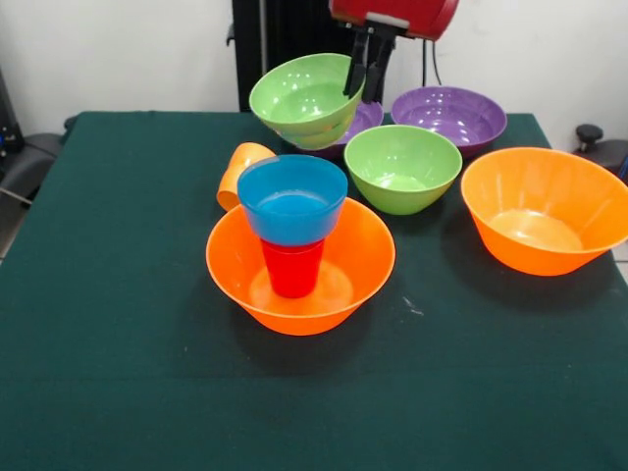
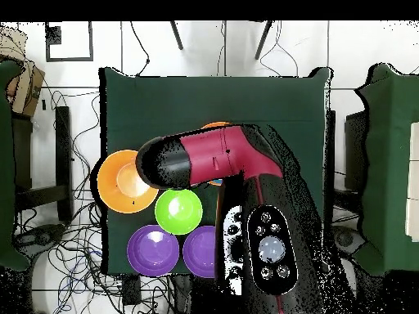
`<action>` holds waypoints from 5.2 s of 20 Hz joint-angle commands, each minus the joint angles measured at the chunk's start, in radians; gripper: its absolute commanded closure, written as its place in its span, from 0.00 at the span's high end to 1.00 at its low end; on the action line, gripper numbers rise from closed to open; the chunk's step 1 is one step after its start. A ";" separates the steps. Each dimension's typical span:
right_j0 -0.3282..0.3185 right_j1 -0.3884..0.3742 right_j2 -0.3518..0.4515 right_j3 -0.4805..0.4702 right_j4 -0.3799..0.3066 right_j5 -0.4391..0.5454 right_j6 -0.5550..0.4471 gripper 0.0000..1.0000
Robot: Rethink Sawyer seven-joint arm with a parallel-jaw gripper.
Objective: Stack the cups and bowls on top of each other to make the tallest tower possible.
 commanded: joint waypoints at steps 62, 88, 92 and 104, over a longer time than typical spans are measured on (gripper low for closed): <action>0.071 0.101 -0.057 -0.196 -0.002 0.093 0.008 0.00; 0.087 0.119 -0.075 -0.237 -0.002 0.106 -0.019 0.00; 0.090 0.126 -0.078 -0.242 -0.003 0.104 -0.016 0.00; 0.105 0.132 -0.097 -0.251 0.001 0.100 -0.010 0.00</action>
